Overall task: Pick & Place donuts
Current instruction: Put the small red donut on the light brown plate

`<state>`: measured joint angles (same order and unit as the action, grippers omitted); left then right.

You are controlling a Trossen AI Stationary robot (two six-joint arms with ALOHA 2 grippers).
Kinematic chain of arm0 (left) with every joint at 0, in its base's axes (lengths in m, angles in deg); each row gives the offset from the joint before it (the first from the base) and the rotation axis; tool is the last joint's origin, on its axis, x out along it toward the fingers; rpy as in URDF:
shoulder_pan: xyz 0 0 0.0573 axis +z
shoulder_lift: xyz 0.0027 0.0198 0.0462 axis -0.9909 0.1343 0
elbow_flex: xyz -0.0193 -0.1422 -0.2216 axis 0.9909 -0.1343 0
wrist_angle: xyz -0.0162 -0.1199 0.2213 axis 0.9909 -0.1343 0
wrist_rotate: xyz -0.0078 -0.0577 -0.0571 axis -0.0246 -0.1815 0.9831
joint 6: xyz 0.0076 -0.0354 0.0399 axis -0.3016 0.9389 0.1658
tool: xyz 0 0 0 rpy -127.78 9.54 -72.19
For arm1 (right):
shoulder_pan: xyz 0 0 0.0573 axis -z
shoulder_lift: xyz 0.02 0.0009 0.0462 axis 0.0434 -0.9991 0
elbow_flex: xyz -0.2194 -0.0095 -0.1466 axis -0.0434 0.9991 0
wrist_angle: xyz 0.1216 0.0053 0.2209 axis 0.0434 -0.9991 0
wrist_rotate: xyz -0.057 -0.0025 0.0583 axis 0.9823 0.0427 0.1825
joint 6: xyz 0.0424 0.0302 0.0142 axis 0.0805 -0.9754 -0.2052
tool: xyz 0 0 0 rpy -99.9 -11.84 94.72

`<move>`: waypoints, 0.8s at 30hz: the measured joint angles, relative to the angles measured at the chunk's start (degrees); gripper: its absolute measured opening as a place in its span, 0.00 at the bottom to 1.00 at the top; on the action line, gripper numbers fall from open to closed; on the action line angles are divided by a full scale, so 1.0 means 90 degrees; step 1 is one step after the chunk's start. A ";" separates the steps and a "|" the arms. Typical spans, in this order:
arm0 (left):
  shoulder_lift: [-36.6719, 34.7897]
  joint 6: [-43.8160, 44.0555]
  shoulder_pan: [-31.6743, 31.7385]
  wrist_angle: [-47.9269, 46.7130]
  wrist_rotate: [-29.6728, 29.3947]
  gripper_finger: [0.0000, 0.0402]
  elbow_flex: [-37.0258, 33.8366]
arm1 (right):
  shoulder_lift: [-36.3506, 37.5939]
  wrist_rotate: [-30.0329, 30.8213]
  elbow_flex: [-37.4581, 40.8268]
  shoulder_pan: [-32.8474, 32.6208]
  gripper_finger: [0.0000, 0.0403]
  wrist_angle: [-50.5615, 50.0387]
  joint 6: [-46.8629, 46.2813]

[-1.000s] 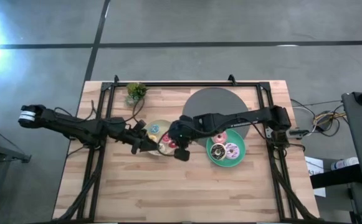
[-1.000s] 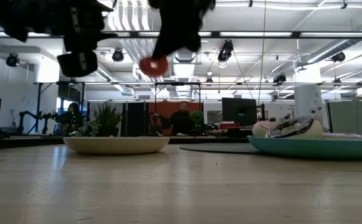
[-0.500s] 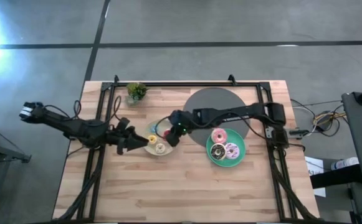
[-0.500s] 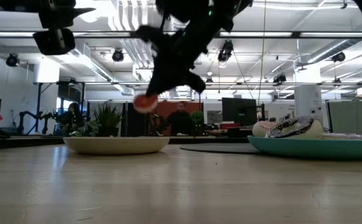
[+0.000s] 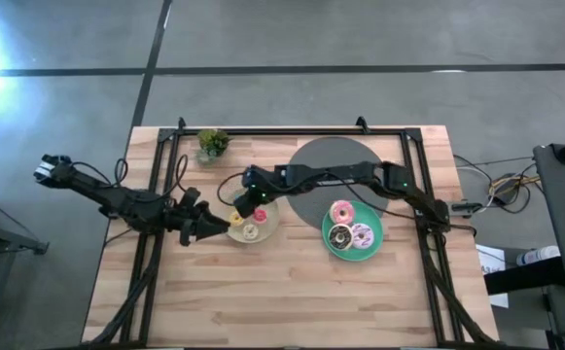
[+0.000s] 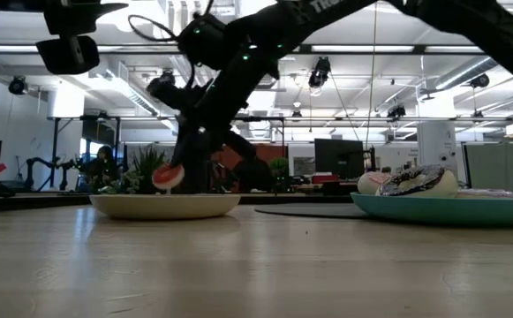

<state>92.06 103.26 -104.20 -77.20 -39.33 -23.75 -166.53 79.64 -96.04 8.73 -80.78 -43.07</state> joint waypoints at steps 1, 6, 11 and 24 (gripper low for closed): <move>-0.0001 0.0000 -0.0034 0.0001 -0.0030 0.33 0.0000 | -0.0134 0.0000 -0.0257 0.0019 0.07 -0.0366 0.0052; -0.0009 -0.0009 -0.0139 0.0001 -0.0103 0.33 0.0000 | -0.0828 0.0040 -0.1273 0.0087 0.07 -0.1817 0.0470; -0.0061 -0.0065 -0.0169 -0.0012 -0.0107 0.33 0.0000 | -0.1052 0.0286 -0.1752 0.0050 0.07 -0.2223 0.0755; -0.0140 -0.0204 -0.0172 -0.0100 -0.0106 0.33 0.0000 | -0.0870 0.0448 -0.1738 0.0010 0.34 -0.2868 0.1236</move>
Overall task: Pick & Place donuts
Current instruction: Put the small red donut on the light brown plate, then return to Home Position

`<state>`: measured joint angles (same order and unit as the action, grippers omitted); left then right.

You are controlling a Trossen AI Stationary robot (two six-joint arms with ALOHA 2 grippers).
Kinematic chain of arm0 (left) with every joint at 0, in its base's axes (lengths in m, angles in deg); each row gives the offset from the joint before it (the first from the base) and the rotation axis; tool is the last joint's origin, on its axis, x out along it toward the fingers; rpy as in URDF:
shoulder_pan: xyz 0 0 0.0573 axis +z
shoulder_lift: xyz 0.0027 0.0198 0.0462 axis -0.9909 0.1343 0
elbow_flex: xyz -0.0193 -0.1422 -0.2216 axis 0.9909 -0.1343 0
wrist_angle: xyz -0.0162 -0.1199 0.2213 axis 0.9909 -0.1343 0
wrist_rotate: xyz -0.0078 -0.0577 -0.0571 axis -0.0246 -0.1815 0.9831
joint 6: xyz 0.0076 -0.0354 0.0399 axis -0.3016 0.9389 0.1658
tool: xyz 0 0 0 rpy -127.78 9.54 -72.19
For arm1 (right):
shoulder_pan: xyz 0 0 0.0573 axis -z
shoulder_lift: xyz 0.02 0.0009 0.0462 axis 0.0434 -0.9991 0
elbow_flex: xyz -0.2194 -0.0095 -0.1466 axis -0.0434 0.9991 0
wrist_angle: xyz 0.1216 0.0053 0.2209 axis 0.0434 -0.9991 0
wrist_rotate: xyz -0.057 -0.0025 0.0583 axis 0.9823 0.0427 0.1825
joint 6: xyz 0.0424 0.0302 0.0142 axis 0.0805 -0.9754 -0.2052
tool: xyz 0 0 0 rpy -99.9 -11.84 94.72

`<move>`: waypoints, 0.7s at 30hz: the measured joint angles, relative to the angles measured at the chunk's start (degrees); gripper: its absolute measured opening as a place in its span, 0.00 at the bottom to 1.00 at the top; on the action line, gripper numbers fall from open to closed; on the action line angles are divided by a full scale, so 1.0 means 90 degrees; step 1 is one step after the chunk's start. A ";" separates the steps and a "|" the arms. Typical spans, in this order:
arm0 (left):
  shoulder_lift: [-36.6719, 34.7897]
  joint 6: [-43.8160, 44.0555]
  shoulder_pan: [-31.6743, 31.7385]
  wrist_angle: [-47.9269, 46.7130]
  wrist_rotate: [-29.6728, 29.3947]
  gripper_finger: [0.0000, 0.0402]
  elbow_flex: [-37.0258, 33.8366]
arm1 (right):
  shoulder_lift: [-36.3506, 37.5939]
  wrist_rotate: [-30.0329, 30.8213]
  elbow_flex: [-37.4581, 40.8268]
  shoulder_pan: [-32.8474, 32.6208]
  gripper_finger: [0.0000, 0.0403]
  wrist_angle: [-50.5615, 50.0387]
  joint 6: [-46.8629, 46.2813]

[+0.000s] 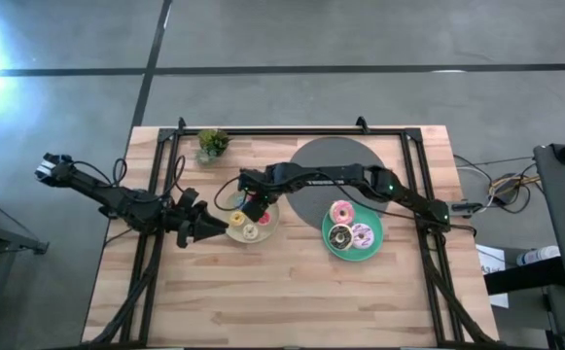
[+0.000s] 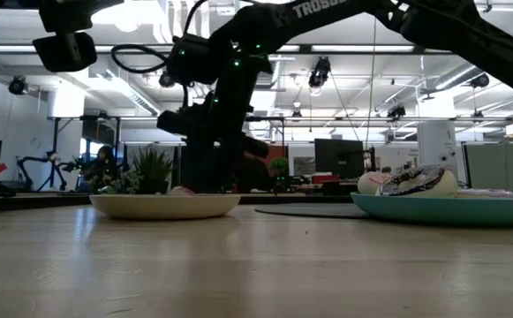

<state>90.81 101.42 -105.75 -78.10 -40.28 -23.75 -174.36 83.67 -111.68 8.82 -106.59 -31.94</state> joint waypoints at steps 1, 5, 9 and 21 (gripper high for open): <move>-0.0002 -0.0002 -0.0002 -0.0005 0.0000 0.33 0.0000 | 0.0002 0.0170 0.0000 -0.0040 0.37 -0.0062 0.0069; -0.0016 -0.0002 -0.0004 -0.0059 0.0000 0.33 0.0000 | 0.0230 0.1111 0.0012 -0.0285 0.43 -0.0165 0.0682; -0.0049 0.0037 -0.0033 -0.0166 0.0000 0.33 0.0000 | 0.0616 0.1228 0.0039 -0.0481 0.45 -0.0132 0.1211; -0.0385 0.0307 -0.0364 -0.0998 -0.0059 0.33 0.0002 | 0.2621 0.1390 0.1490 -0.1496 0.37 0.0554 0.1068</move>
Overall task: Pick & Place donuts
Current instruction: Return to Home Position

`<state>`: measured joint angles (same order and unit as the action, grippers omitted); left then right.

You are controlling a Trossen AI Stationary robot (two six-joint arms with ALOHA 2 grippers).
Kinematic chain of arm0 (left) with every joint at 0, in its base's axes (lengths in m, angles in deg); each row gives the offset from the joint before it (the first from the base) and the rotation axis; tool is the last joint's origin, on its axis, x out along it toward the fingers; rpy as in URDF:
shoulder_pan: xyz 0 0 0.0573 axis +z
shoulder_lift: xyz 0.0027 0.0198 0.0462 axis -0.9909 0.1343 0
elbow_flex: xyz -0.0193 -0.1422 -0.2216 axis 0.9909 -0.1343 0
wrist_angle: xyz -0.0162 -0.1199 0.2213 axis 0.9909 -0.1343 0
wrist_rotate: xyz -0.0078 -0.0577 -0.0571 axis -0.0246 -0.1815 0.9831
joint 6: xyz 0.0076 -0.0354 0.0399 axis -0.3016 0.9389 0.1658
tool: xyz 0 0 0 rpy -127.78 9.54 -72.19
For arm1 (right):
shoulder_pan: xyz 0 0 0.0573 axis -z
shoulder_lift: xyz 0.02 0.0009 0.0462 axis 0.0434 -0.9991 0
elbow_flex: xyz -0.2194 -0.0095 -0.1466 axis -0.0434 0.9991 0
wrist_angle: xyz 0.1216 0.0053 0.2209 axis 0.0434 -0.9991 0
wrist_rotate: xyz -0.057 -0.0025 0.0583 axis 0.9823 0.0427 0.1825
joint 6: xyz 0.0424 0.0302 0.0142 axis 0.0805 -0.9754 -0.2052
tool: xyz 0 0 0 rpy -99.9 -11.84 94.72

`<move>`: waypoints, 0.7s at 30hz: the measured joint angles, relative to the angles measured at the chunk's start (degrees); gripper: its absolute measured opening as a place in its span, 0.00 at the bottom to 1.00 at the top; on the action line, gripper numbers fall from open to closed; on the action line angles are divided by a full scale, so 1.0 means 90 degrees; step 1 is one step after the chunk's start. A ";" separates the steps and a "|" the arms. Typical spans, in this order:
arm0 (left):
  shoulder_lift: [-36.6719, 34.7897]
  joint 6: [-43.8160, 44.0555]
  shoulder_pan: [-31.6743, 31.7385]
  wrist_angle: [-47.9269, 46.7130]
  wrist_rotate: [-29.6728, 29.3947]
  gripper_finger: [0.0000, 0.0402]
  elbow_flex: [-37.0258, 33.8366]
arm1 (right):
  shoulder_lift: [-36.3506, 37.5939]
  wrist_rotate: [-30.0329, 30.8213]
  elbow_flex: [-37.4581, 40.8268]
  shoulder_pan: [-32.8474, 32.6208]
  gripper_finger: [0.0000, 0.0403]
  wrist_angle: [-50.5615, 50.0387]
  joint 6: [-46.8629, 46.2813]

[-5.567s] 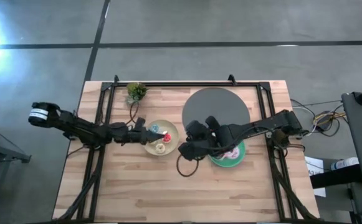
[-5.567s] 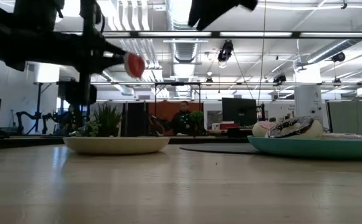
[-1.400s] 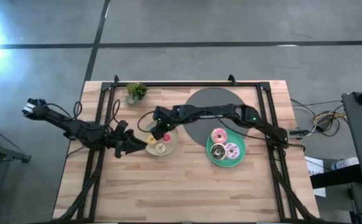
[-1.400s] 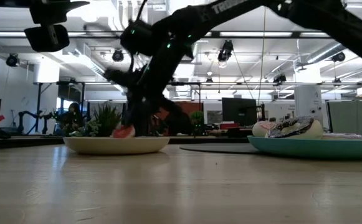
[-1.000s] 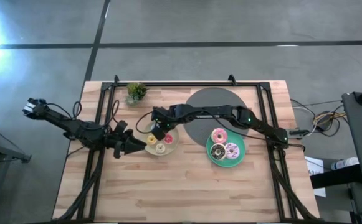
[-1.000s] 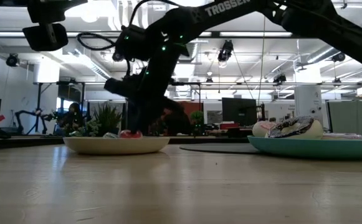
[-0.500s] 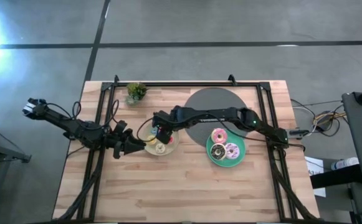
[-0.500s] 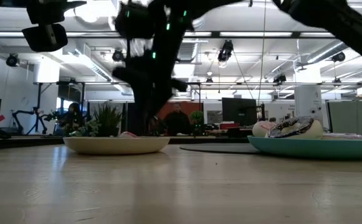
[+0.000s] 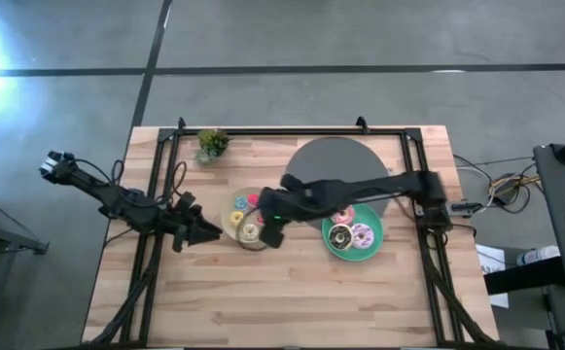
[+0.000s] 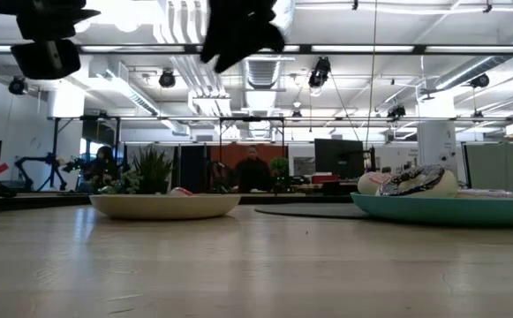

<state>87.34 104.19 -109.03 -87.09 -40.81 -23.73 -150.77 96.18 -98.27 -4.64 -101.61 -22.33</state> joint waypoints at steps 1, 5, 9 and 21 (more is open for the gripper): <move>-0.0044 -0.0076 0.0000 -0.0051 -0.0011 0.33 0.0000 | 0.0272 0.0000 0.0316 -0.0060 0.37 0.0033 -0.0121; -0.0240 -0.0503 0.0090 -0.0492 -0.0346 0.33 0.0000 | 0.1530 -0.0051 0.1920 -0.0233 0.34 0.0438 -0.0716; -0.0375 -0.0782 0.0453 -0.0748 -0.0985 0.33 0.0000 | 0.2578 -0.0032 0.3240 -0.0317 0.32 0.0629 -0.1424; -0.0522 -0.0522 0.0614 -0.0536 0.0710 0.33 0.0000 | 0.5032 -0.0001 0.5076 -0.0951 0.33 0.1671 -0.2583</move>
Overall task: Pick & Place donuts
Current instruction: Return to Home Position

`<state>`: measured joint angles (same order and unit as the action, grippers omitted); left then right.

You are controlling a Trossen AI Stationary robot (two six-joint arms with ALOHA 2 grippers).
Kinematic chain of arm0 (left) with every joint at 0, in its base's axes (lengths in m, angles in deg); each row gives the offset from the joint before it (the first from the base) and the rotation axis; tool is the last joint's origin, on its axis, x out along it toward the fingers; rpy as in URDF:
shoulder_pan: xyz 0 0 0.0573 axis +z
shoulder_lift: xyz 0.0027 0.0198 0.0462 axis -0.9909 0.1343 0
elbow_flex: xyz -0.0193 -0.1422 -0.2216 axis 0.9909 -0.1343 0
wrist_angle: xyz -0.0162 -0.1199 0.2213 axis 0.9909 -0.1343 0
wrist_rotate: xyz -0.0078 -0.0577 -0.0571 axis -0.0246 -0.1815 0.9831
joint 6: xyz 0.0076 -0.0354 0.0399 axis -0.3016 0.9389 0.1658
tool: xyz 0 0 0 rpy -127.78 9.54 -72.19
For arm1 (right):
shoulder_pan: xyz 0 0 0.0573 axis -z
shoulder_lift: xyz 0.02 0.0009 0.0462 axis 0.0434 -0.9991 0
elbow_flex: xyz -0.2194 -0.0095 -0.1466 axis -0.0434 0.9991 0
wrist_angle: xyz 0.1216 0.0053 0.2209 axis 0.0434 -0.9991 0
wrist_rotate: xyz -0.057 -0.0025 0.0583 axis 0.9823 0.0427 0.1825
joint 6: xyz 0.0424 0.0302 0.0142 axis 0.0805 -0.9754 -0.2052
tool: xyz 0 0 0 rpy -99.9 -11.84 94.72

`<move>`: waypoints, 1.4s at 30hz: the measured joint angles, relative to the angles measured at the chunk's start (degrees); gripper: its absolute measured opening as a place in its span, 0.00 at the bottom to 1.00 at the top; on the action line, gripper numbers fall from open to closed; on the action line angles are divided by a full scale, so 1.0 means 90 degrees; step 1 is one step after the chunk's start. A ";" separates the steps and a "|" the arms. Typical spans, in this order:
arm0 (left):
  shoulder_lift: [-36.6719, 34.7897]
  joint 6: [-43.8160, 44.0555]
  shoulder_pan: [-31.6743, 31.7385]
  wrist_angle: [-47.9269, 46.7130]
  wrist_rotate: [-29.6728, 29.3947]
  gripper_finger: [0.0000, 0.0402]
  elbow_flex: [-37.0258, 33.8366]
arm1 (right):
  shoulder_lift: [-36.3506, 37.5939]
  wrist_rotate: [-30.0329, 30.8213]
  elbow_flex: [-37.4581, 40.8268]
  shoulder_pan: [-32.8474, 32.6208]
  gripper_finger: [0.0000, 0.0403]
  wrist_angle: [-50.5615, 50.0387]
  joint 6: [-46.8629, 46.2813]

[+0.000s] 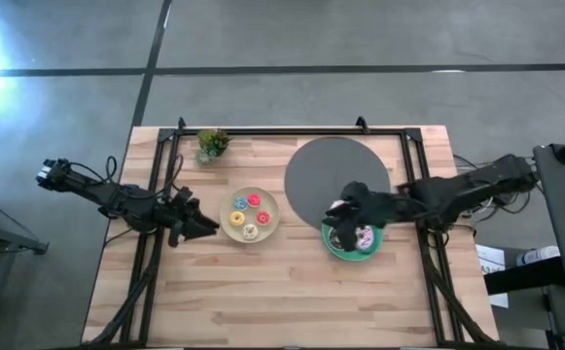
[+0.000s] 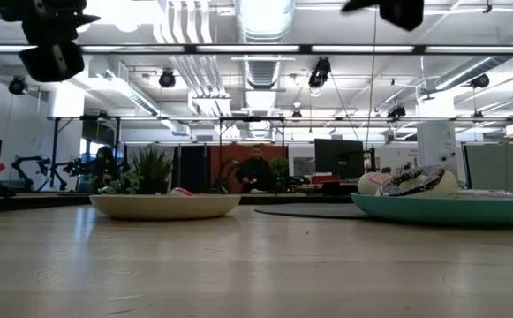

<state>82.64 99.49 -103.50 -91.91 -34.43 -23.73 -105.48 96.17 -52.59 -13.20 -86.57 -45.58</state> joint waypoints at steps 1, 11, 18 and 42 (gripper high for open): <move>0.0000 -0.0096 0.0000 0.0006 0.0065 0.33 0.0000 | 0.0204 0.0102 0.0172 -0.0075 0.33 0.0283 0.0080; -0.0001 -0.0799 0.0017 0.3878 0.0097 0.33 -0.1972 | 0.1741 0.0016 0.3120 -0.0316 0.32 0.3976 0.0409; -0.0361 -0.1102 0.0454 0.4519 0.0090 0.33 -0.2606 | 0.2912 -0.0197 0.4100 -0.0106 0.32 0.4400 0.0828; -0.2500 -0.1829 0.2948 0.1540 0.2431 0.33 -0.2404 | 0.7905 -0.0364 0.7032 0.0460 0.31 0.3246 0.1462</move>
<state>60.14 83.03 -76.96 -78.05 -12.55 -45.37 -34.34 92.90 10.70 -9.06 -57.36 -32.42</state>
